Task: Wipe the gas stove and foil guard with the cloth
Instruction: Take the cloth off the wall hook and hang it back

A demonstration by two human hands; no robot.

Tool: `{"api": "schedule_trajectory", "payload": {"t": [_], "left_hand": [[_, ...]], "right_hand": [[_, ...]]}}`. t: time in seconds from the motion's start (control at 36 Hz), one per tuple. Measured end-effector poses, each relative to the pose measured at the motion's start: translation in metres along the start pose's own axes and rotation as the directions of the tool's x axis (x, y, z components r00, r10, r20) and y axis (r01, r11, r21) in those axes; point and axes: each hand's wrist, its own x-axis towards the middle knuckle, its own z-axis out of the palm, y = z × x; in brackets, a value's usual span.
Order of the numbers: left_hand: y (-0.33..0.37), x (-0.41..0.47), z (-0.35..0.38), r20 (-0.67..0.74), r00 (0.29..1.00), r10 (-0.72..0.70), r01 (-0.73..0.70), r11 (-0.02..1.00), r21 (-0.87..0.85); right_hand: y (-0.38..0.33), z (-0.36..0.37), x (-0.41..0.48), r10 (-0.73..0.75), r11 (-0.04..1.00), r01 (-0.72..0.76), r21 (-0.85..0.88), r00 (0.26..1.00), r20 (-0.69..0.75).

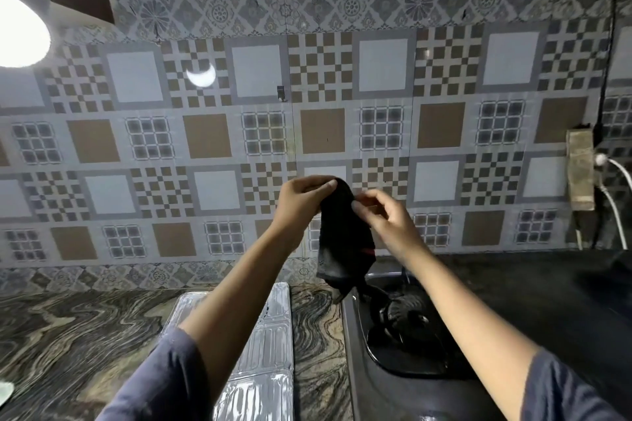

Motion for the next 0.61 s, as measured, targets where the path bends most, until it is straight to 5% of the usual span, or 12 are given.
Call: {"api": "schedule_trajectory", "payload": {"t": [0.14, 0.36, 0.61], "left_hand": [[0.005, -0.006, -0.001, -0.057, 0.992, -0.114, 0.108, 0.989, -0.106], [0.007, -0.011, -0.023, -0.077, 0.992, -0.104, 0.106, 0.994, 0.031], [0.003, -0.019, -0.04, 0.047, 0.962, -0.268, 0.266, 0.963, 0.048]], "right_hand": [[0.007, 0.01, -0.014, -0.078, 0.989, 0.063, -0.134, 0.991, -0.105], [0.003, 0.008, -0.005, -0.086, 0.967, 0.08, -0.24, 0.996, -0.012], [-0.016, 0.004, 0.016, -0.125, 0.934, 0.139, -0.33, 0.99, 0.063]]}}
